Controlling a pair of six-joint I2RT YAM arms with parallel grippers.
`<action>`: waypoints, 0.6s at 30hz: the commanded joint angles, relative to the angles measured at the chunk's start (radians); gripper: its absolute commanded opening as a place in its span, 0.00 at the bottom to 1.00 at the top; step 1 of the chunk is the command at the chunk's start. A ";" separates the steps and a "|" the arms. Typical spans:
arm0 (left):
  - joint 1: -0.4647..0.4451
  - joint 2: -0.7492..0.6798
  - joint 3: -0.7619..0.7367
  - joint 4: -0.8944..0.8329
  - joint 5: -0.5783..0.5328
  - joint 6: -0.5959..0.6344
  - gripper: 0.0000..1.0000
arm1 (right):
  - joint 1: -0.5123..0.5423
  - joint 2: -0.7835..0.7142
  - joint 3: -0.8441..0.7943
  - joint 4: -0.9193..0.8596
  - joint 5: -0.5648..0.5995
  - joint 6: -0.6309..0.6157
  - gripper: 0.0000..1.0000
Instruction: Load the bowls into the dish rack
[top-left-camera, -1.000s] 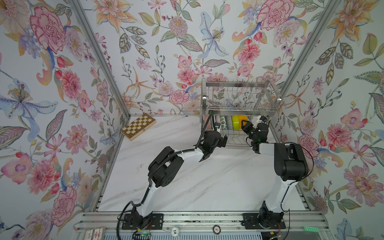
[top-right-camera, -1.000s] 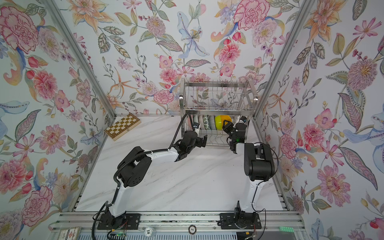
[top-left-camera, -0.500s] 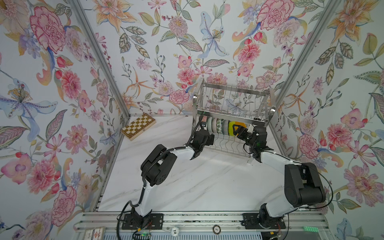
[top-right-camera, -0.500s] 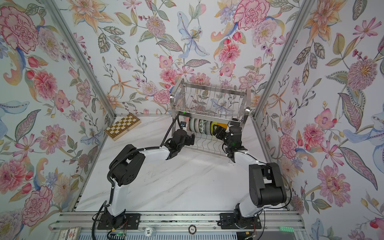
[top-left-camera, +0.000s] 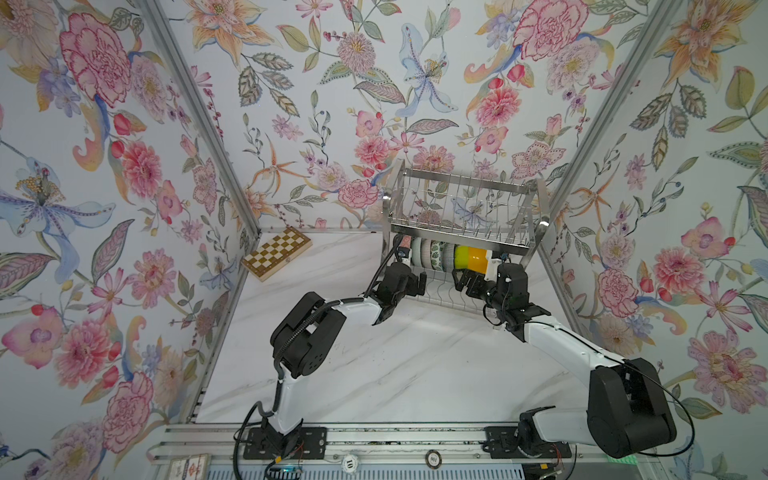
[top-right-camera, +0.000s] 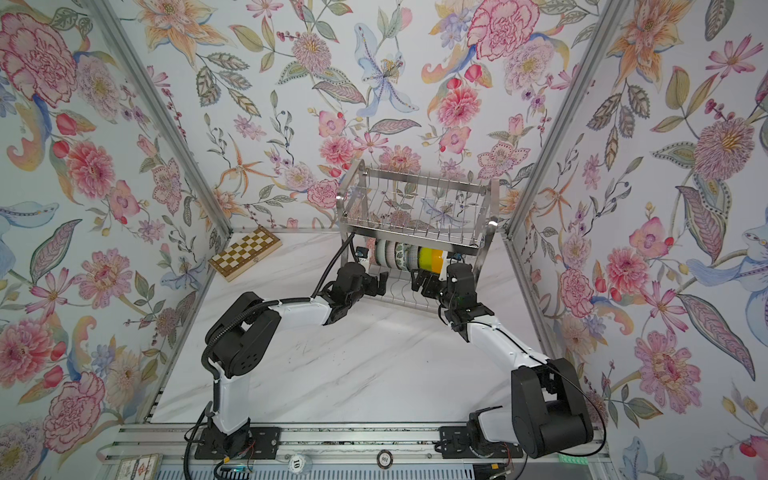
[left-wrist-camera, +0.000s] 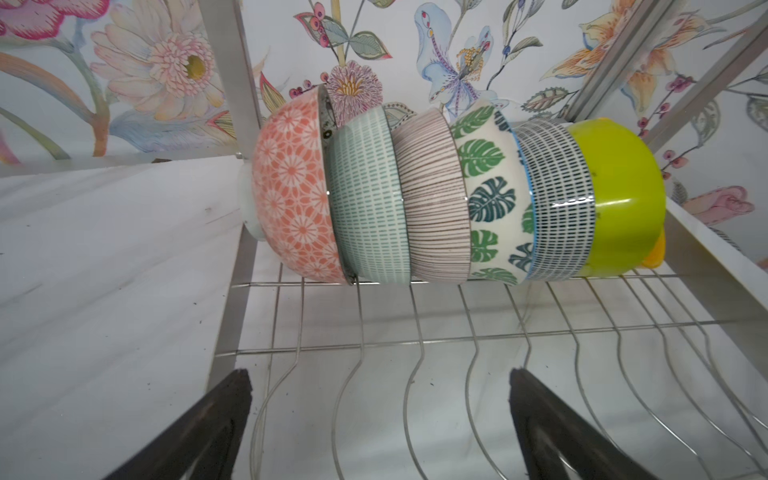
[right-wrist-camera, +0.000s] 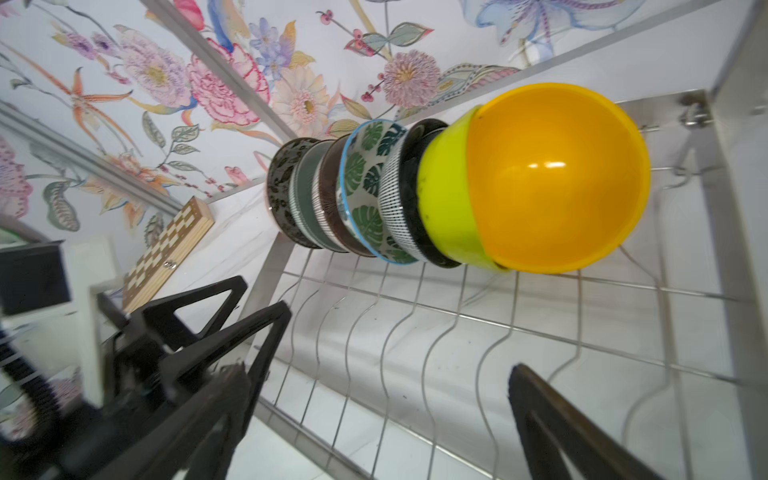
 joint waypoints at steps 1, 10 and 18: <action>-0.030 -0.066 -0.012 0.122 0.076 -0.019 0.99 | 0.005 0.054 0.045 -0.067 0.181 0.070 0.99; -0.091 -0.110 -0.081 0.173 0.085 -0.050 0.99 | 0.006 0.288 0.186 -0.073 0.352 0.358 0.97; -0.110 -0.148 -0.152 0.206 0.077 -0.056 0.99 | 0.004 0.358 0.227 -0.051 0.437 0.556 0.87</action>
